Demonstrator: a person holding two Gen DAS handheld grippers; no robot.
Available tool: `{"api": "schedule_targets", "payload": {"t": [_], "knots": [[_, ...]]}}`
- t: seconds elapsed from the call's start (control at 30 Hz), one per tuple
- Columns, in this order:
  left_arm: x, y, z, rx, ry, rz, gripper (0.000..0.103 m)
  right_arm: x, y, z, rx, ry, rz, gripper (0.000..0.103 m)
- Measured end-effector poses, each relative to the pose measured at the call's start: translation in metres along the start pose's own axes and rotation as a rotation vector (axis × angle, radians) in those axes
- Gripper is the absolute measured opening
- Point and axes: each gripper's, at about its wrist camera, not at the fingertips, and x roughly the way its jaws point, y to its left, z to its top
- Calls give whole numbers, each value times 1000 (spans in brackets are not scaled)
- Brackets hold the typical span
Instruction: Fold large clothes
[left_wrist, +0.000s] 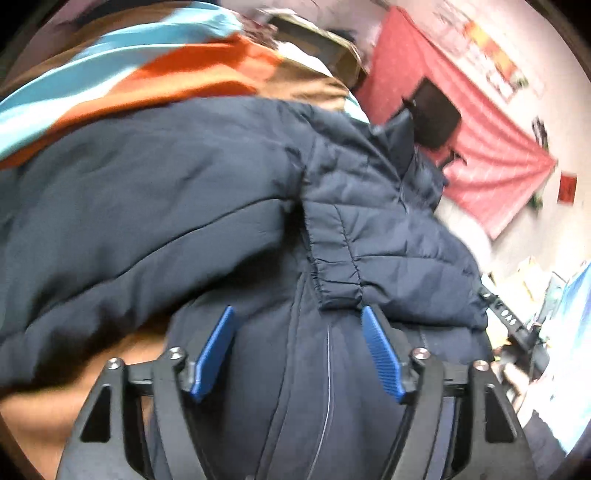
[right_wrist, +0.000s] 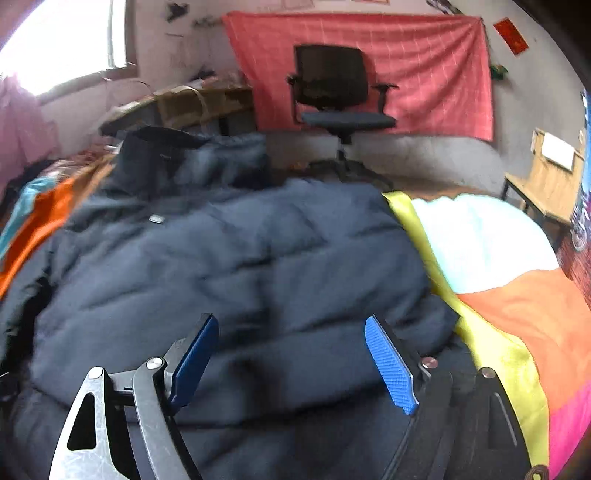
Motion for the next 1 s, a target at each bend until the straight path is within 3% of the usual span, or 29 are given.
{"api": "schedule_targets", "payload": {"t": [0.13, 0.23, 0.3, 0.43, 0.63, 0.7, 0.77, 0.9, 1.0], "knots": [[-28, 26, -4, -123, -14, 55, 72, -13, 58, 3, -89, -8, 126, 86], [-60, 61, -17, -309, -105, 102, 72, -19, 113, 0, -199, -14, 215, 87], [-78, 86, -28, -442, -177, 95, 72, -18, 140, -5, -251, -13, 248, 87], [-101, 124, -39, -611, -270, 167, 72, -5, 184, -14, -300, 7, 269, 87], [-104, 144, -30, -682, -316, 275, 71, 20, 231, -24, -401, 11, 219, 87], [-99, 142, -28, -678, -320, 317, 65, 33, 239, -28, -427, 40, 200, 87], [-93, 143, -28, -636, -307, 365, 21, 46, 243, -36, -450, 74, 168, 88], [-97, 140, -25, -607, -342, 365, 7, 59, 239, -47, -453, 74, 160, 91], [-112, 119, -12, -486, -431, 370, 5, 60, 237, -51, -450, 65, 172, 95]]}}
